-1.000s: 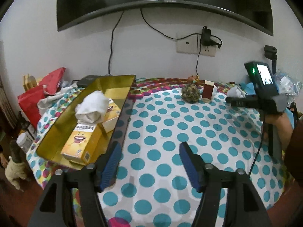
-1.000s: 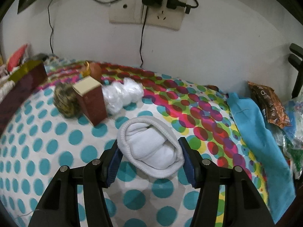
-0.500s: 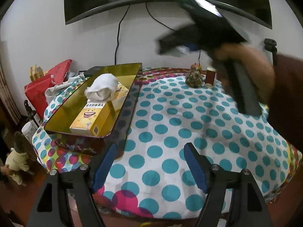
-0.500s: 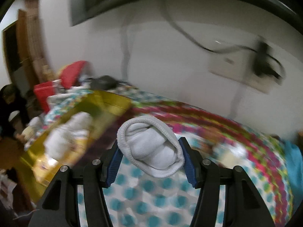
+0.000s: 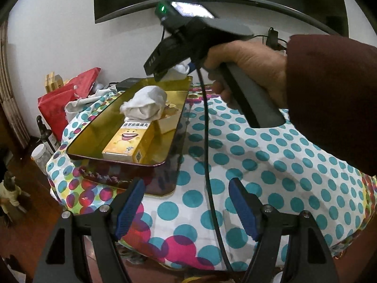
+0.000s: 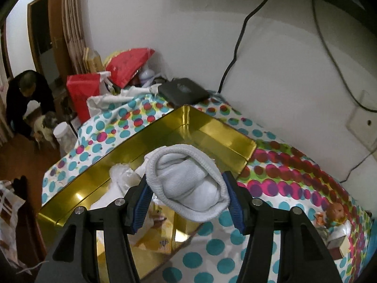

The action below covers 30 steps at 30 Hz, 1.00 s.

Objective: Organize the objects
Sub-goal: 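Carry the rolled white towel in the right tool over the tray and release, then move the right tool to the brown box with cream lid and close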

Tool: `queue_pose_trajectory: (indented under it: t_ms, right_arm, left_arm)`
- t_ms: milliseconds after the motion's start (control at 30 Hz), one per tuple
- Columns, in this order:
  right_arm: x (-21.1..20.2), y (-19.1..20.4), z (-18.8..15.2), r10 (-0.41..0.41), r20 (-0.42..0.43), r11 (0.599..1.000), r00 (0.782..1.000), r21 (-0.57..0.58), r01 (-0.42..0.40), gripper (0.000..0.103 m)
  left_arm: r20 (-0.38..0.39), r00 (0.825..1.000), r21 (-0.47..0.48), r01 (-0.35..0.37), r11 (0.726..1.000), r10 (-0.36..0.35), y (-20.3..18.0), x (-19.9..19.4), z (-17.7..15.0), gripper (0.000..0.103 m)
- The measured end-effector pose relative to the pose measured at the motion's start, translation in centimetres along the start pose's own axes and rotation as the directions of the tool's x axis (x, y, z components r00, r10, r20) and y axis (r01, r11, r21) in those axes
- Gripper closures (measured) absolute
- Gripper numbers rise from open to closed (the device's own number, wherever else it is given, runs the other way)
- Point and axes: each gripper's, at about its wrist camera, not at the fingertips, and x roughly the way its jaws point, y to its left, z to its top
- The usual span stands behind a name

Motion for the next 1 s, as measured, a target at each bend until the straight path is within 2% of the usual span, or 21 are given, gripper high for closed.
queue_pose_trajectory:
  t_ms: [167,300,367,467,600,767,833,1000]
  right_arm:
    - [2.5,0.2,0.1,-0.017,-0.062,1.0,0.998,0.0,0.017,0.047]
    - [3.4,0.4,-0.1,-0.04,-0.078,0.999,0.996,-0.014,0.04,0.043]
    - [3.3,0.1,-0.4,-0.045,-0.065,0.999,0.997,-0.001,0.045,0.039]
    - [2.4,-0.4,-0.7,-0.057,-0.017,0.998,0.998,0.006,0.057,0.027]
    - [0.1,-1.3,-1.7,-0.11,0.049,0.994,0.993,-0.006,0.11,0.025]
    - [-4.0,-4.9,-5.1,-0.144,0.121,0.988,0.982,0.066,0.137,0.025]
    - [-5.8,-7.3,-7.1,-0.19,0.138,0.977,0.972,0.124,0.173,0.025]
    - [-9.4,-14.0,-12.3,-0.309,0.126,0.921,0.943,0.285,0.264,0.024]
  left_arm:
    - [-0.002,1.0,-0.002,-0.003,1.0,0.003,0.3,0.3,-0.1,0.027]
    - [-0.003,1.0,0.007,-0.015,1.0,0.015,0.4,0.6,-0.1,0.027]
    - [-0.002,1.0,0.009,-0.015,1.0,0.015,0.3,0.6,-0.2,0.027]
    - [-0.008,1.0,0.016,-0.015,1.0,0.015,0.2,0.6,-0.2,0.027]
    - [0.001,1.0,0.042,-0.025,0.999,0.025,-0.2,0.5,-0.2,0.027]
    - [0.01,1.0,0.07,-0.028,0.997,0.027,-1.1,0.6,0.2,0.027]
    - [0.011,1.0,0.08,-0.024,0.997,0.024,-1.5,0.7,0.5,0.027]
    - [0.042,0.999,0.116,-0.019,0.993,0.014,-3.4,0.7,1.8,0.027]
